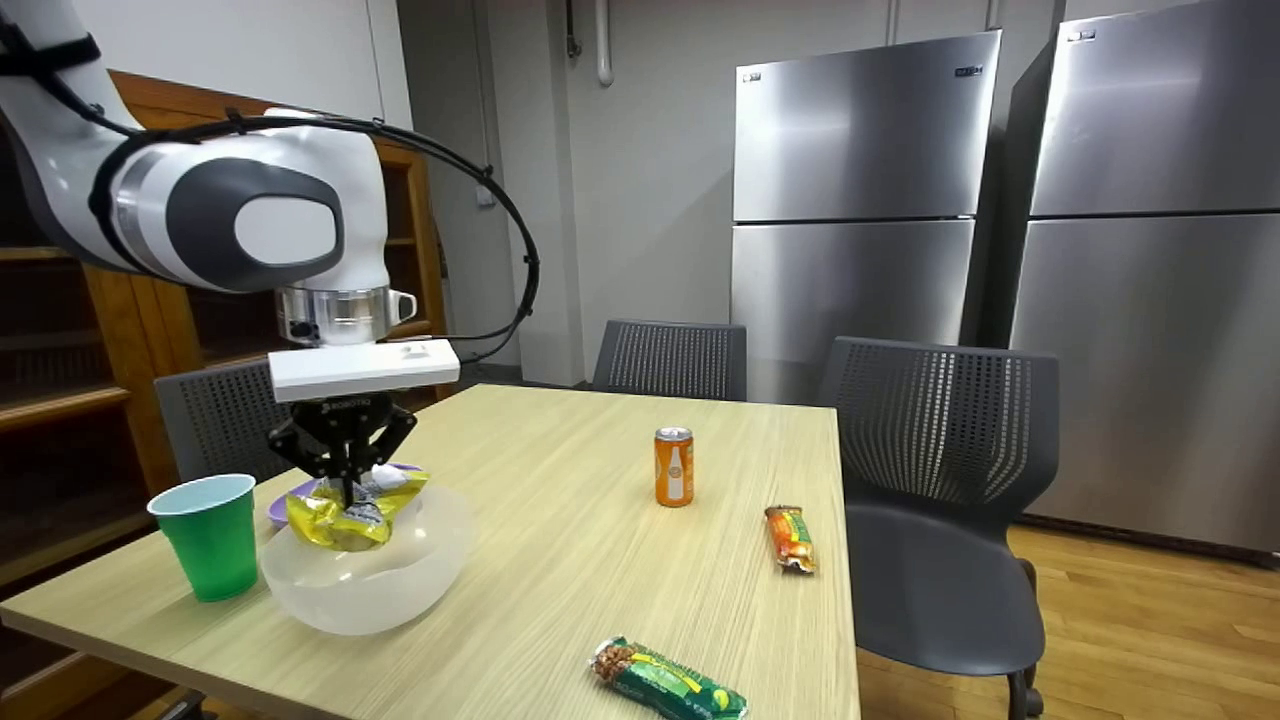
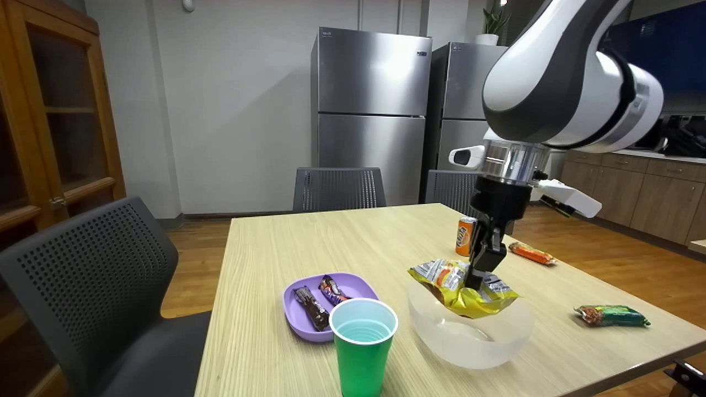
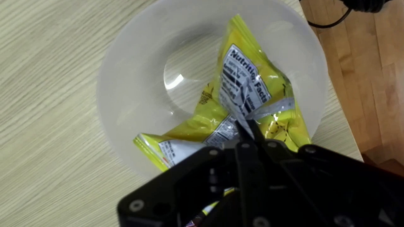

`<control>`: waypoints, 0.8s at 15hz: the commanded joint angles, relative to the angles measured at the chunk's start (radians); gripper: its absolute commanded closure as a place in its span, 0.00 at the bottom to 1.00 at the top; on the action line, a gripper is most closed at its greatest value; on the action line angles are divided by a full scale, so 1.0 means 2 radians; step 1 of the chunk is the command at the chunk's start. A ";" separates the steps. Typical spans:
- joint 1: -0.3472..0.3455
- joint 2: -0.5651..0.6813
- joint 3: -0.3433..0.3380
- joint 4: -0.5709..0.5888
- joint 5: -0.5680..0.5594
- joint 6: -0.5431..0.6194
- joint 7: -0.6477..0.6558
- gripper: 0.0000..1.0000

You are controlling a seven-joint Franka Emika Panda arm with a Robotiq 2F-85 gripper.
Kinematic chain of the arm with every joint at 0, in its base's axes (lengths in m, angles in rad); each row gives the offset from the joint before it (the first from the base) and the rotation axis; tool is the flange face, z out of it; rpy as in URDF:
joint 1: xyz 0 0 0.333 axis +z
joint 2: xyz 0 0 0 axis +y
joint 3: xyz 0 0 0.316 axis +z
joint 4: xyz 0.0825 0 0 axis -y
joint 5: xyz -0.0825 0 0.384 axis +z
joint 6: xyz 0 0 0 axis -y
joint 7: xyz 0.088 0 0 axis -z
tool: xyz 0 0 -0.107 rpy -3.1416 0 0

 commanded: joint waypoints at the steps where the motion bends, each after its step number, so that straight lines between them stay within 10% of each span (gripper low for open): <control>1: -0.018 0.026 0.022 0.022 0.015 0.019 -0.010 1.00; 2: -0.021 0.030 0.024 0.025 0.014 0.020 -0.009 0.73; 12: -0.064 -0.009 0.019 0.018 -0.051 -0.001 0.051 0.07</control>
